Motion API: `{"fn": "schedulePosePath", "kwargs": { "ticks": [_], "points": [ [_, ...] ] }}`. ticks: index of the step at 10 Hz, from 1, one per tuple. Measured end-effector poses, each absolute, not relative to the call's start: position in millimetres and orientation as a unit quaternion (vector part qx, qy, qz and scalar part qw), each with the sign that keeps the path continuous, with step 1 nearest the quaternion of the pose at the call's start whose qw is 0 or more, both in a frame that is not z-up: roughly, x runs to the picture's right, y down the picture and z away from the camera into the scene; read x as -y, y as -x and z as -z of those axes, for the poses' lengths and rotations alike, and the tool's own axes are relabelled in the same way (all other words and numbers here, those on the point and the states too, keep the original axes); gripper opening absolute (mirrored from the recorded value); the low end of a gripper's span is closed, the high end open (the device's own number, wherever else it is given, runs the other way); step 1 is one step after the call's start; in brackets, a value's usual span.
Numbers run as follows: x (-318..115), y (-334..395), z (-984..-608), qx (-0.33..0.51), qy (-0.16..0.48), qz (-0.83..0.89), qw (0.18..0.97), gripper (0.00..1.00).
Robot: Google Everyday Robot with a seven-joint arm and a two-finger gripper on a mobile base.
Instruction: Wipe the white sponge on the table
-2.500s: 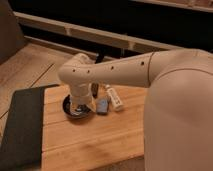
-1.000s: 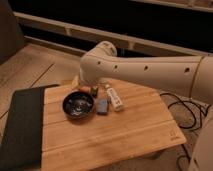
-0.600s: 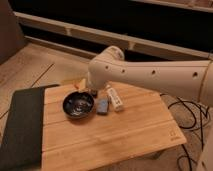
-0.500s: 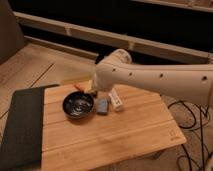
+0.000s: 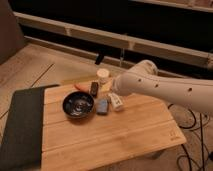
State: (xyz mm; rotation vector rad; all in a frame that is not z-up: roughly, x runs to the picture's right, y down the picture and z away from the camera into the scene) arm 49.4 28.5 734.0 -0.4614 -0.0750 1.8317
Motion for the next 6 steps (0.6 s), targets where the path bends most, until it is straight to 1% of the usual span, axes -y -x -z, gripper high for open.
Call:
{"fn": "schedulePosePath", "kwargs": {
  "ticks": [2,4,6],
  "points": [
    [-52.6,-22.8,-757.6,0.044,0.236,-0.775,0.585,0.65],
    [-65.6,-0.6,-776.0,0.045,0.262,-0.76,0.593,0.65],
    [-67.5,7.5,-779.7,0.045,0.268,-0.755,0.597,0.65]
  ]
}}
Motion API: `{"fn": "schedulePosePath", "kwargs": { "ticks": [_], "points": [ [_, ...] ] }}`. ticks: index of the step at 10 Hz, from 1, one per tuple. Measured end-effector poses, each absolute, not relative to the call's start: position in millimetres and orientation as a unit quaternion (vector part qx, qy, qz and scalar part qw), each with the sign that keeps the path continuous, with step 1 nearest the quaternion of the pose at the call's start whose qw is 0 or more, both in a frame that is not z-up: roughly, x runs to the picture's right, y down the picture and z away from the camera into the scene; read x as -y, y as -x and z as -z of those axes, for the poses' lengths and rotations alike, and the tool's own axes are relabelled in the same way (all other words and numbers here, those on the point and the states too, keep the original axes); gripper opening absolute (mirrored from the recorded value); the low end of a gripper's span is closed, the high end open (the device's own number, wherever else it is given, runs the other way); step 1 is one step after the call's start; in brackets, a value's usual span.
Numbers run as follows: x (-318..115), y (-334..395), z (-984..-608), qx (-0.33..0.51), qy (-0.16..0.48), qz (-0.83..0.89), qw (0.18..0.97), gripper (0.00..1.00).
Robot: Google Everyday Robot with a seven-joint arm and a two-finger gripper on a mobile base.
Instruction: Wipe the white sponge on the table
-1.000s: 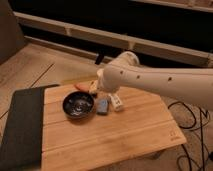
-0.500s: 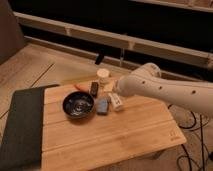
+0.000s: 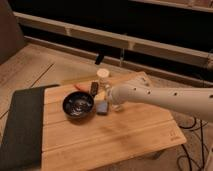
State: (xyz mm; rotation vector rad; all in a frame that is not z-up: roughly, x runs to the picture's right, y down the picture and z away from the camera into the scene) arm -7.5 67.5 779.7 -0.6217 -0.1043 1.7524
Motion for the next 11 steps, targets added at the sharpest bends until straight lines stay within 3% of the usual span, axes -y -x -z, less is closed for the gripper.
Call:
{"fn": "schedulePosePath", "kwargs": {
  "ticks": [4,11],
  "points": [
    [-66.4,1.0,-778.0,0.044,0.254,-0.749,0.611,0.65],
    [-77.5,-27.5,-810.4,0.039,0.231,-0.774,0.588,0.65]
  ]
}}
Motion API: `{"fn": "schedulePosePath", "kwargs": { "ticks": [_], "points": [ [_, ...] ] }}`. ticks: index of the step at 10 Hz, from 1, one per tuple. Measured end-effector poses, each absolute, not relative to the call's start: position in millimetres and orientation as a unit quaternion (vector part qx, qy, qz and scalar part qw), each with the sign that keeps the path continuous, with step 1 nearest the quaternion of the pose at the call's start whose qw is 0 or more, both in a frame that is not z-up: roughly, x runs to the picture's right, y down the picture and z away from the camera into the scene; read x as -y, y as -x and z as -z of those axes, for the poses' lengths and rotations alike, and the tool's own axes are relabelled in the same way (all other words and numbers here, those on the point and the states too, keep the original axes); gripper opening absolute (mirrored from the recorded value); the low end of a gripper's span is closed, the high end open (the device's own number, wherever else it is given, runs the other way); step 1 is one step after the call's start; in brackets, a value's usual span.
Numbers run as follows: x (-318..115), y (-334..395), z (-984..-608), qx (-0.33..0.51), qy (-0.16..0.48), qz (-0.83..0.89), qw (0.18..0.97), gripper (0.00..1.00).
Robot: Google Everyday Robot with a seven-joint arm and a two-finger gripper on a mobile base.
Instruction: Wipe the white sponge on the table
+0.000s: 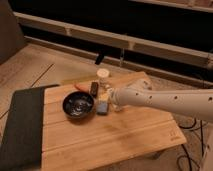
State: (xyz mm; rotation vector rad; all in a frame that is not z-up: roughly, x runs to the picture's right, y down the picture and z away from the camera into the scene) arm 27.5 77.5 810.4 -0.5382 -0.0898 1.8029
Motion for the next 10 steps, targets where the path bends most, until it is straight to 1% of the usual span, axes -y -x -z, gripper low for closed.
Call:
{"fn": "schedulePosePath", "kwargs": {
  "ticks": [2,5,8,10],
  "points": [
    [-82.0,-33.0,-825.3,0.014,0.219,-0.767,0.603,0.65],
    [-79.8,-17.0,-839.6,-0.01,0.206,-0.745,0.634,0.65],
    [-98.4,0.5,-859.3,-0.044,0.214,-0.736,0.64,0.65],
    [-108.2,-4.4,-872.4,-0.068,0.213,-0.739,0.635,0.65]
  ]
}}
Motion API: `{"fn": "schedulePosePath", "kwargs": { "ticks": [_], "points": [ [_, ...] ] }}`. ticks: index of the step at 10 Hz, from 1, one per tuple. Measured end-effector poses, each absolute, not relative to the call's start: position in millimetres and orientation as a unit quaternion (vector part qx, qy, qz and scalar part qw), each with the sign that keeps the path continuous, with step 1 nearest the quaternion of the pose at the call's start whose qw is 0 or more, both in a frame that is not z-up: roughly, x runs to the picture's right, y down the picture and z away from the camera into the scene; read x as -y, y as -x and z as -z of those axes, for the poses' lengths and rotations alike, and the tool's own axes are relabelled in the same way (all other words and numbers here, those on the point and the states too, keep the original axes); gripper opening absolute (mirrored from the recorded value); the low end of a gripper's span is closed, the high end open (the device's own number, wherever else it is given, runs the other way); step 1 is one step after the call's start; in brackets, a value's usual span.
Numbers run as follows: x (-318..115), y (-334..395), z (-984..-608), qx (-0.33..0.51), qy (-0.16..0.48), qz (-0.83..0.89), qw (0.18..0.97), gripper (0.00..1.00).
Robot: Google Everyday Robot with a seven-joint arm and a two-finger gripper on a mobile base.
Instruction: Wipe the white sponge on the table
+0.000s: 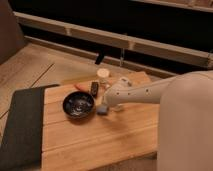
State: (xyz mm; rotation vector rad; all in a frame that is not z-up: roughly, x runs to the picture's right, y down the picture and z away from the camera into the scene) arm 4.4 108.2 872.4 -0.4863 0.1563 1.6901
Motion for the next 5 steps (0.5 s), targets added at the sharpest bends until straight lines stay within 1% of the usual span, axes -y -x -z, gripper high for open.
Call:
{"fn": "schedulePosePath", "kwargs": {
  "ticks": [5],
  "points": [
    [-115.6,-17.8,-889.6,-0.1,0.205,-0.752,0.618,0.65]
  ]
}}
